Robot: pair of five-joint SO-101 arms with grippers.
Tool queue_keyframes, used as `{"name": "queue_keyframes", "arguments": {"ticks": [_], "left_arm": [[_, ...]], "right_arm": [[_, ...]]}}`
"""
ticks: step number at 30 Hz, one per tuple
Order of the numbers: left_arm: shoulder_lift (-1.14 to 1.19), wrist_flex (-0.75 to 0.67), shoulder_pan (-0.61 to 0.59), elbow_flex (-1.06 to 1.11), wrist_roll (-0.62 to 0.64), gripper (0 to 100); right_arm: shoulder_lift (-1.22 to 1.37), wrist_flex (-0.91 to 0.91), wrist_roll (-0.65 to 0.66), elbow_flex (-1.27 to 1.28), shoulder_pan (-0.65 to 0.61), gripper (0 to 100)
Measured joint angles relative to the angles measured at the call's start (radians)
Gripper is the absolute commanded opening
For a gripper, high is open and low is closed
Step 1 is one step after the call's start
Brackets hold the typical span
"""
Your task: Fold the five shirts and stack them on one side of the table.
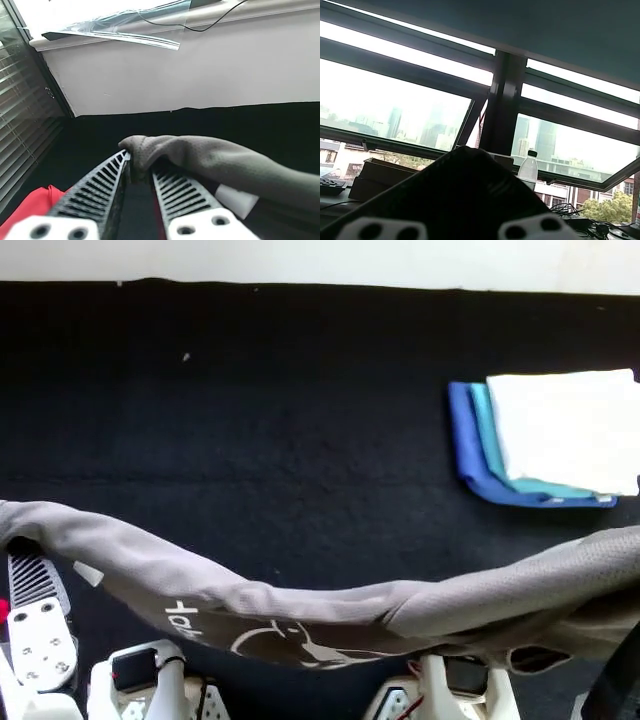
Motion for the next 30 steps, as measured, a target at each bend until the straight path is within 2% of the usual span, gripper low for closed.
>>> {"name": "queue_keyframes", "arguments": {"ticks": [3,6,11,15,21,30], "left_arm": [[0.0,-0.006,-0.026,0.104,0.0,1],[0.0,-0.08,-0.044,0.279,0.0,1],[0.008,-0.295,-0.044,0.605,0.0,1],[0.117,-0.462,-0.044,0.694,0.0,1],[0.462,-0.5,-0.043,0.476,0.002,1],[0.977,-0.339,0.034,-0.055,0.002,1]], "right_arm": [[0.011,0.0,0.0,0.069,0.0,0.5],[0.06,0.0,0.0,0.18,0.0,0.5],[0.203,-0.101,0.0,0.408,-0.063,0.5],[0.341,-0.23,0.0,0.548,-0.104,0.5],[0.497,-0.376,0.0,0.566,-0.117,0.5],[0.658,-0.39,0.0,0.568,-0.121,0.5]]}}
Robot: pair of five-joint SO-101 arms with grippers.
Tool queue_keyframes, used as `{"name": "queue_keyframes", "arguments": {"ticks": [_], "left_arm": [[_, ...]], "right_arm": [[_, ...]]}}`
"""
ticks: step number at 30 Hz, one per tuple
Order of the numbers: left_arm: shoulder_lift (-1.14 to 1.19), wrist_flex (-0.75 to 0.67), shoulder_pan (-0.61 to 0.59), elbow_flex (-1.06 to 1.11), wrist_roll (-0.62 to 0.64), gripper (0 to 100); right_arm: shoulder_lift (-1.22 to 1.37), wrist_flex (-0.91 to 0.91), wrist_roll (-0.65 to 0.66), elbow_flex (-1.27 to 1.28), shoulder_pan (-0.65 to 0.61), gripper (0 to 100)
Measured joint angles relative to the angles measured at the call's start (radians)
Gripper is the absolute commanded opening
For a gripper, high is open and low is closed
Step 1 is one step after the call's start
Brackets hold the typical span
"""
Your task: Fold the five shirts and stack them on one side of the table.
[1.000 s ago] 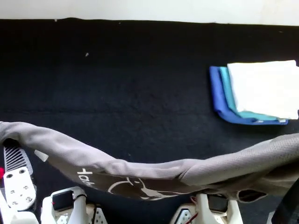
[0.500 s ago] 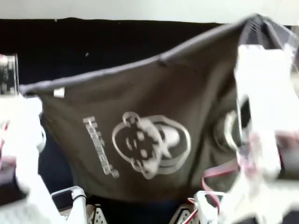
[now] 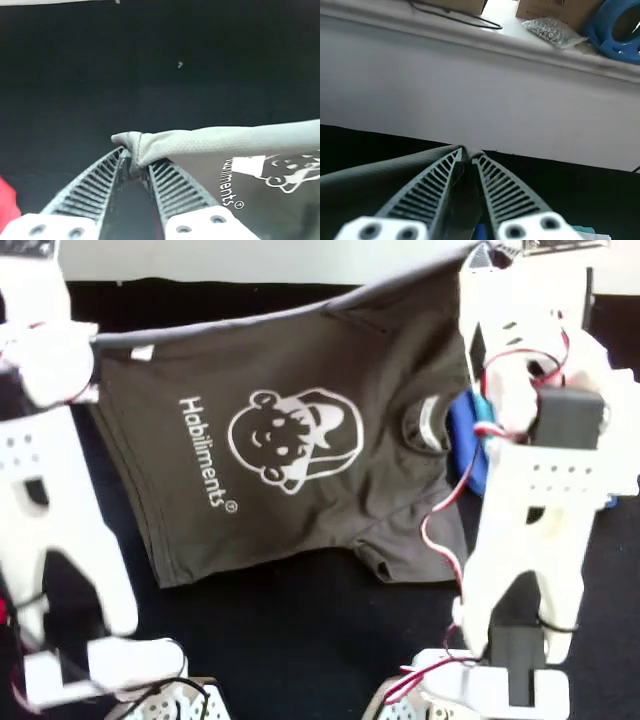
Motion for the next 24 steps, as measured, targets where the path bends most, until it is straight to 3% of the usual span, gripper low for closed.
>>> {"name": "queue_keyframes", "arguments": {"ticks": [4,16,24], "left_arm": [[0.161,0.044,0.009,-0.135,0.0,1],[0.427,0.195,0.015,-0.15,0.0,1],[0.434,0.149,0.015,-0.15,0.0,1]], "right_arm": [[0.057,0.002,0.0,0.008,0.0,0.5],[0.264,0.143,0.0,0.009,0.0,0.5],[0.419,-0.066,0.0,-0.064,0.0,0.5]]}}
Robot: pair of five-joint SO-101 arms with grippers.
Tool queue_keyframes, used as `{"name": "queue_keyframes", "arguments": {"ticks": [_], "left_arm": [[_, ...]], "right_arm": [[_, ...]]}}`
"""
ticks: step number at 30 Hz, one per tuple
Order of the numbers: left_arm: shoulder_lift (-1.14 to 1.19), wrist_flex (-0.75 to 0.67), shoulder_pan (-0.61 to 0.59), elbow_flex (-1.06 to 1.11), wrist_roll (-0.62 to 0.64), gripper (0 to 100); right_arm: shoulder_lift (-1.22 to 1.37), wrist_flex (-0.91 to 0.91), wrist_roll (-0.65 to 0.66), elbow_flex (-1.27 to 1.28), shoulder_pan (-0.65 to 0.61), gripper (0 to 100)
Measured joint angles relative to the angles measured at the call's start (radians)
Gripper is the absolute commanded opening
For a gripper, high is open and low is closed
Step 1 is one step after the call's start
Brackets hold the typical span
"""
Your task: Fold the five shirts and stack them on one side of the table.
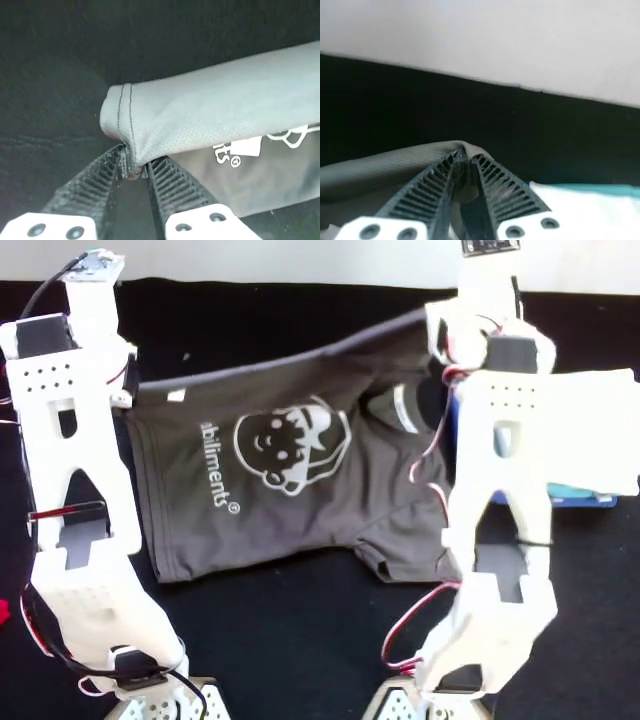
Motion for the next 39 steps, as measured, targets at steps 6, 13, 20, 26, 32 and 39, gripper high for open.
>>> {"name": "queue_keyframes", "arguments": {"ticks": [6,13,20,26,32,39], "left_arm": [[0.006,-0.052,0.0,0.0,0.0,1],[0.091,-0.133,0.0,-0.006,0.0,1],[0.176,-0.146,0.0,-0.006,0.0,1],[0.218,-0.146,0.0,-0.006,0.0,1],[0.249,-0.146,0.0,-0.006,0.0,1],[0.249,-0.11,0.0,-0.006,0.0,1]], "right_arm": [[0.095,-0.025,0.0,-0.147,-0.025,0.5],[0.307,-0.028,0.0,-0.193,-0.058,0.5],[0.368,0.071,0.0,-0.193,-0.141,0.5],[0.477,0.106,0.0,-0.195,-0.169,0.5],[0.626,0.097,0.0,-0.195,-0.167,0.5],[0.681,0.018,0.0,-0.203,-0.072,0.5]]}}
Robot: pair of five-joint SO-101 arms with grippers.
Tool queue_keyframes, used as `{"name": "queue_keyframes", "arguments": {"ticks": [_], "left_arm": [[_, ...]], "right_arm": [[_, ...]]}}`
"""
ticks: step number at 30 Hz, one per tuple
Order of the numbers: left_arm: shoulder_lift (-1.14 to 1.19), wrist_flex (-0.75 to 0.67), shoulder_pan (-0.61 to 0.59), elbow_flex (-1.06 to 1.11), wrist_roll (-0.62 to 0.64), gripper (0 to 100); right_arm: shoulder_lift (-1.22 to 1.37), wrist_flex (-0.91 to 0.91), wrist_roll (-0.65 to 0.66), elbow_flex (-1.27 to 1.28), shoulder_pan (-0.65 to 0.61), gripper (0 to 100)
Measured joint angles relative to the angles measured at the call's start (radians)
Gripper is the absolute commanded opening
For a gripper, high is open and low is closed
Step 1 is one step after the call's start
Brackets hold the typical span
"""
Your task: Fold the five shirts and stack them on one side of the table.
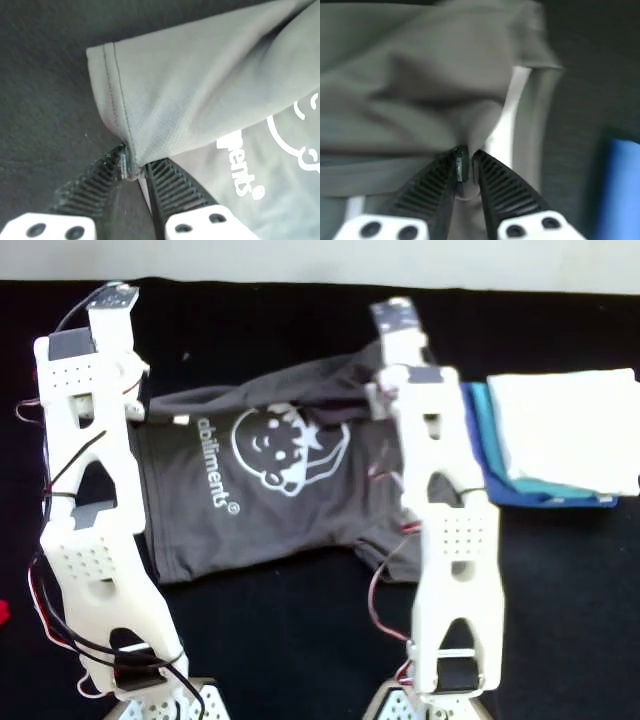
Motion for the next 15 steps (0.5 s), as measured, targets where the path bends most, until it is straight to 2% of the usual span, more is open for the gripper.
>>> {"name": "queue_keyframes", "arguments": {"ticks": [6,15], "left_arm": [[0.0,0.066,0.0,0.0,0.0,1],[0.0,0.259,0.012,0.0,0.0,1]], "right_arm": [[0.003,0.037,0.0,-0.058,0.084,0.5],[-0.002,0.382,0.0,-0.373,0.104,0.5]]}}
